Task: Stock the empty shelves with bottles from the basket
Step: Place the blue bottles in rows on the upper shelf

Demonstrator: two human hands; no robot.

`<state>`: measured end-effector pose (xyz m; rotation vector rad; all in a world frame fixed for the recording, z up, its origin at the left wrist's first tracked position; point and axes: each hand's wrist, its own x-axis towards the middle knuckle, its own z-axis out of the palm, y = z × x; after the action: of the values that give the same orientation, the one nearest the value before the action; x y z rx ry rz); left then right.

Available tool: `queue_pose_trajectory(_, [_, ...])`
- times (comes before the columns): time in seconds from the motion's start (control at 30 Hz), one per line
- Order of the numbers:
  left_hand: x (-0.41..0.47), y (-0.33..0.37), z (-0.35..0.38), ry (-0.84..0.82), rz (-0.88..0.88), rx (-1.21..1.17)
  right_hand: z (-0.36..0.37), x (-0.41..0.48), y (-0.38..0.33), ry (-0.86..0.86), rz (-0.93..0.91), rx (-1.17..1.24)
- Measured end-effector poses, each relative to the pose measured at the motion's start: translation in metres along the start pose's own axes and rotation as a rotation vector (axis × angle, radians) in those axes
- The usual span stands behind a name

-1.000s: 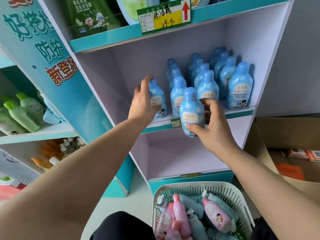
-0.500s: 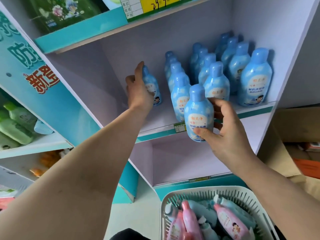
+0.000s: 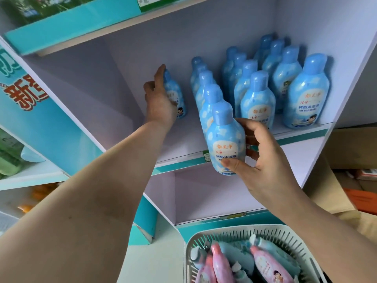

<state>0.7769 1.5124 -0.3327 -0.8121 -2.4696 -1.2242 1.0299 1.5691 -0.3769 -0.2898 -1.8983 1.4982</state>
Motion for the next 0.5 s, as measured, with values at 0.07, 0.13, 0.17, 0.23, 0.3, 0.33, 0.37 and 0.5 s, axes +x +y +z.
queue_pose_trajectory(0.07, [0.001, 0.001, 0.001, -0.002, -0.01, -0.008, -0.001, 0.0, 0.0, -0.007, 0.004, 0.006])
queue_pose_trajectory(0.13, [0.0, 0.001, 0.0, -0.005, -0.01, -0.024, -0.002, 0.0, -0.001, -0.013, 0.003, 0.001])
queue_pose_trajectory(0.17, [0.0, 0.002, -0.001, -0.004, -0.002, -0.04, -0.003, 0.001, -0.001, -0.013, 0.004, 0.001])
queue_pose_trajectory(0.23, [-0.006, 0.007, -0.008, 0.01, -0.005, -0.056, -0.002, 0.001, -0.002, -0.007, 0.013, 0.001])
queue_pose_trajectory(0.3, [-0.016, 0.014, -0.018, 0.025, -0.062, -0.047, -0.001, 0.0, 0.0, 0.008, 0.021, -0.016])
queue_pose_trajectory(0.33, [-0.023, 0.019, -0.025, 0.029, -0.081, -0.056, -0.001, -0.001, -0.001, 0.011, 0.024, -0.031])
queue_pose_trajectory(0.37, [-0.029, 0.023, -0.032, 0.032, -0.071, -0.062, 0.0, -0.002, -0.001, 0.01, 0.028, -0.047])
queue_pose_trajectory(0.5, [-0.06, 0.04, -0.067, -0.01, -0.017, -0.177, 0.004, -0.009, -0.004, 0.0, 0.034, -0.109])
